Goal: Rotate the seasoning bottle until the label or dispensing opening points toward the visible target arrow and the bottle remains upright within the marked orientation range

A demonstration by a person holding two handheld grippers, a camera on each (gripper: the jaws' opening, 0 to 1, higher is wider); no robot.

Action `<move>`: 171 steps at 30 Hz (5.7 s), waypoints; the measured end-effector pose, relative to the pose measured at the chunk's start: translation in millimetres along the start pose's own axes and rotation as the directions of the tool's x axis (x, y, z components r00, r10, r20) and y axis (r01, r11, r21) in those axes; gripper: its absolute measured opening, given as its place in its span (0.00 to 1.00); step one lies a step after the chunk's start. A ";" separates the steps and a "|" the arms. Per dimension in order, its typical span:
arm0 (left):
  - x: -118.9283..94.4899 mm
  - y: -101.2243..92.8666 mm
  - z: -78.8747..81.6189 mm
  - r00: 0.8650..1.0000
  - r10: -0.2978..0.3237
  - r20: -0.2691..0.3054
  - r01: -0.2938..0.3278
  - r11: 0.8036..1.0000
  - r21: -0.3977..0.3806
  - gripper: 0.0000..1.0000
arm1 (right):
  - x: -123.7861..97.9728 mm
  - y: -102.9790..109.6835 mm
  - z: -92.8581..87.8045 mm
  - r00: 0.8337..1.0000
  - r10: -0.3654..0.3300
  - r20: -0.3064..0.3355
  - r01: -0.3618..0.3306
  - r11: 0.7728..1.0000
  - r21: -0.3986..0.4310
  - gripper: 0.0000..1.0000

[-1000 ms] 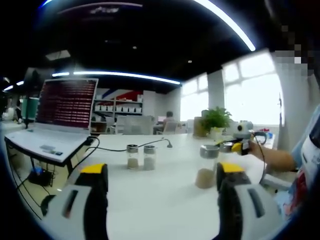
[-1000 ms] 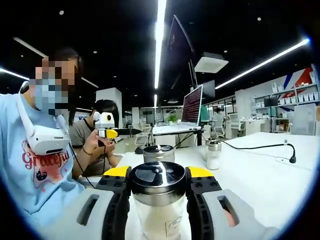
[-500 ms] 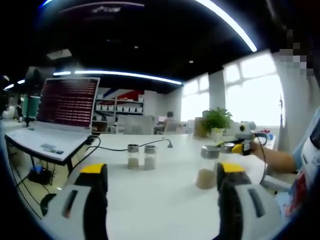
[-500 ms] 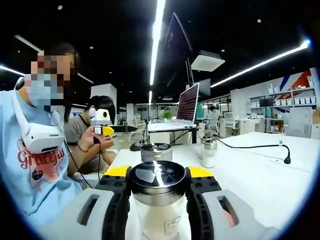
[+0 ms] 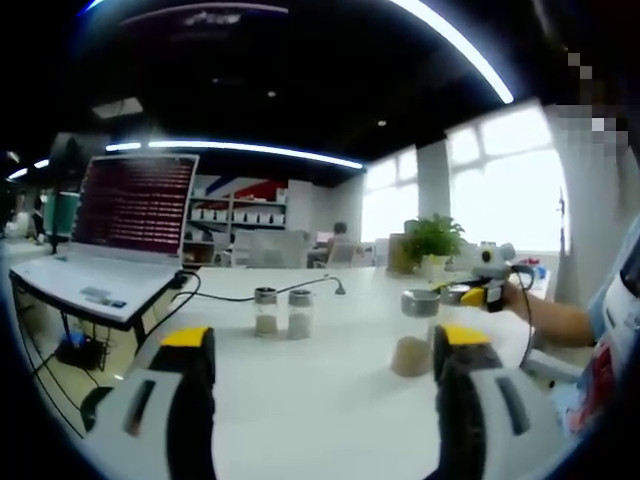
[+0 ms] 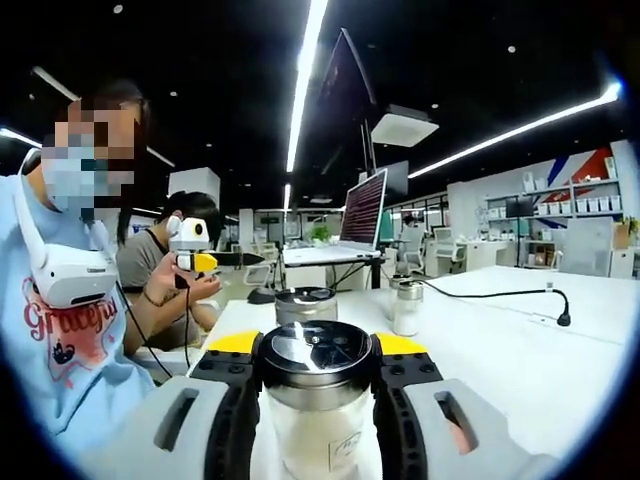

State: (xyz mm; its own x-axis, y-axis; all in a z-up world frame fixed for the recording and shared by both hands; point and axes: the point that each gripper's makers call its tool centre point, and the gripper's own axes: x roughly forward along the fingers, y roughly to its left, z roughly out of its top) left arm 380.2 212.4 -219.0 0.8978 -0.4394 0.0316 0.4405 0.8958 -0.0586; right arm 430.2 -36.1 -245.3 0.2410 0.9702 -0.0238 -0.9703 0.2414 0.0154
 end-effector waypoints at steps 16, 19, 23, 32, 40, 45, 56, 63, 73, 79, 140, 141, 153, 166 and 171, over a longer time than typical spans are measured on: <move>-0.3 1.0 -1.0 1.000 0.003 -0.005 -0.003 1.000 -0.001 0.95 | 1.0 -4.6 -3.4 0.989 -0.142 -0.044 0.140 0.989 -0.047 0.42; -0.2 1.7 -2.0 1.000 0.004 -0.007 -0.004 1.000 -0.003 0.95 | 0.3 -6.2 -4.5 0.986 -0.158 -0.054 0.156 0.987 -0.045 0.42; -1.4 1.3 -2.2 1.000 0.005 -0.004 -0.005 1.000 -0.008 0.95 | 0.2 -6.3 -5.2 0.982 -0.180 -0.052 0.178 0.983 -0.037 0.42; -1.1 1.9 -2.5 1.000 0.009 -0.005 -0.009 1.000 -0.009 0.95 | 0.9 -8.3 -6.1 0.953 -0.292 -0.082 0.290 0.956 -0.044 0.42; -1.6 1.2 -2.1 1.000 0.008 -0.002 -0.008 1.000 -0.017 0.95 | 0.3 -9.3 -6.3 0.935 -0.344 -0.085 0.340 0.939 -0.050 0.42; -0.8 0.2 -2.7 1.000 0.004 -0.006 -0.004 1.000 -0.011 0.94 | 0.3 -10.0 -6.7 0.923 -0.377 -0.080 0.374 0.926 -0.051 0.42; -0.5 -1.3 -3.6 1.000 0.001 -0.004 -0.001 1.000 -0.017 0.94 | -1.7 -10.9 -8.3 0.883 -0.466 -0.061 0.465 0.885 -0.030 0.42; -0.6 -2.6 -5.4 1.000 -0.002 -0.012 0.002 1.000 -0.014 0.94 | -2.6 -12.5 -8.5 0.848 -0.527 -0.061 0.526 0.850 -0.031 0.42; -2.6 -2.4 -4.6 1.000 -0.011 -0.005 0.011 1.000 -0.028 0.94 | -2.7 -15.3 -8.8 0.784 -0.618 -0.061 0.618 0.786 -0.030 0.42; -2.8 -0.6 -7.3 1.000 -0.006 -0.018 0.005 1.000 -0.021 0.94 | -3.0 -17.5 -8.7 0.747 -0.662 -0.061 0.661 0.750 -0.030 0.42; -10.8 2.4 -9.3 0.999 -0.007 -0.033 0.006 1.000 -0.031 0.92 | -18.2 -14.5 10.9 0.620 -0.783 0.050 0.784 0.620 -0.014 0.52; -10.9 3.4 -10.3 0.999 -0.003 -0.038 0.002 1.000 -0.030 0.92 | -16.8 -14.2 11.2 0.633 -0.773 0.044 0.774 0.632 -0.037 0.56; -10.7 6.6 -12.4 0.999 0.005 -0.046 -0.006 1.000 -0.030 0.92 | -16.2 -17.1 17.6 0.783 -0.621 0.044 0.620 0.784 0.032 0.67; -10.1 4.2 -11.5 0.999 0.002 -0.046 -0.003 1.000 -0.029 0.92 | -15.9 0.8 8.7 0.955 -0.294 0.038 0.288 0.951 0.112 0.68; -9.1 4.2 -11.1 0.999 0.006 -0.042 -0.007 0.999 -0.032 0.92 | -17.4 4.8 12.3 0.975 -0.202 0.091 0.187 0.971 0.151 0.66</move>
State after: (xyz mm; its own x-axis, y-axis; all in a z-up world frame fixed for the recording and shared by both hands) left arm 373.9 219.5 -230.6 0.8996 -0.4366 -0.0111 0.4339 0.8964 -0.0903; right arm 421.5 -51.6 -232.5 0.4330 0.8991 0.0643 -0.8936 0.4188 0.1614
